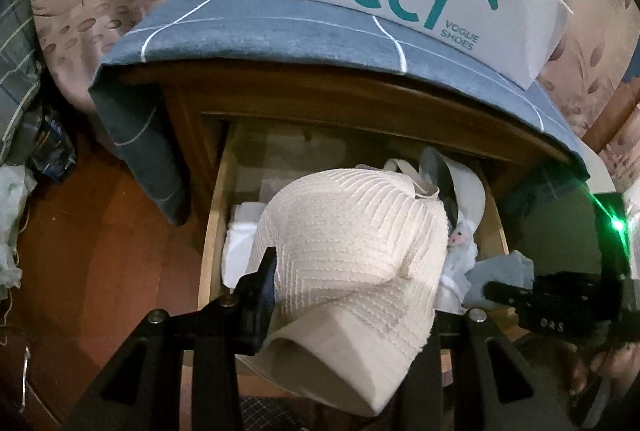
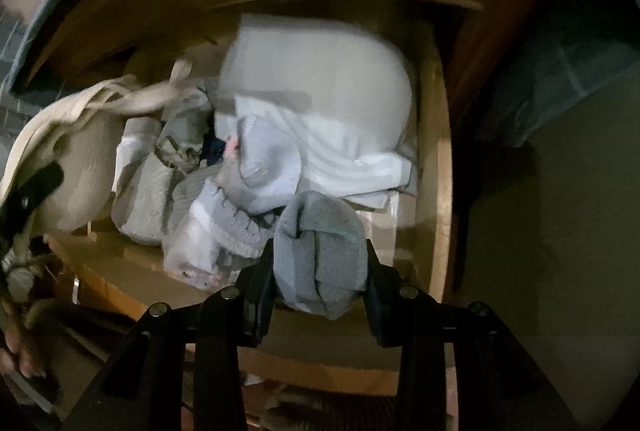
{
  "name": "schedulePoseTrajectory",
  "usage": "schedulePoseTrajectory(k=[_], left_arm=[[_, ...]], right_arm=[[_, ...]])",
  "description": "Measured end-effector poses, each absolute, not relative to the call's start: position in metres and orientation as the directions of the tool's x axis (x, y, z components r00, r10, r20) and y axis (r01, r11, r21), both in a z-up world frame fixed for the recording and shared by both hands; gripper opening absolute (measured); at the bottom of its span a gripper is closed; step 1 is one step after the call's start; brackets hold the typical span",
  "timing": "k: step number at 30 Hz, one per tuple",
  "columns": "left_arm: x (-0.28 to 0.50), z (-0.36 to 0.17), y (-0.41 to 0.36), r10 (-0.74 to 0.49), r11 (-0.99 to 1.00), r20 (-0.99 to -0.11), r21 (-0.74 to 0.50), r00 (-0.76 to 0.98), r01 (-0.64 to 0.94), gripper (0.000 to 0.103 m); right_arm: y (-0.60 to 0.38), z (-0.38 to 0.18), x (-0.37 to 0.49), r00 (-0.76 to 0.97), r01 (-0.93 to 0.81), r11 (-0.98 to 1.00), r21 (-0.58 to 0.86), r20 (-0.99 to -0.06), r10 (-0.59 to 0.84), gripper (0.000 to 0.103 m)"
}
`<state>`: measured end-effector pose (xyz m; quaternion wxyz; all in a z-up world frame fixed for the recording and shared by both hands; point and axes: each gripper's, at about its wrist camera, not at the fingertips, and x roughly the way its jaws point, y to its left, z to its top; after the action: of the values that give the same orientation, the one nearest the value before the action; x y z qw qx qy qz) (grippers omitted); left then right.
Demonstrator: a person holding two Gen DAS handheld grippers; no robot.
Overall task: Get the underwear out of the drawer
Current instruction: 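Lift the grey sock with the right tool and lower it into the white box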
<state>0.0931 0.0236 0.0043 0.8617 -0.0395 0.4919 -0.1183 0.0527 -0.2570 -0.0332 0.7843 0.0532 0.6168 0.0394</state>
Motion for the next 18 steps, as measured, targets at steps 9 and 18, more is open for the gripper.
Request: schedulePoseTrajectory(k=[9, 18], left_arm=[[0.089, 0.002, 0.018, -0.248, 0.967, -0.834, -0.179, 0.492, 0.183, 0.038], [0.085, 0.000, 0.022, -0.264, 0.963, -0.822, -0.194, 0.505, 0.188, 0.038]], right_arm=[[-0.253, 0.009, 0.035, 0.314, -0.030, 0.994, 0.102, -0.943, 0.107, 0.035], [-0.253, 0.083, 0.039, 0.414, -0.067, 0.992, 0.108, -0.901, 0.126, 0.035]])
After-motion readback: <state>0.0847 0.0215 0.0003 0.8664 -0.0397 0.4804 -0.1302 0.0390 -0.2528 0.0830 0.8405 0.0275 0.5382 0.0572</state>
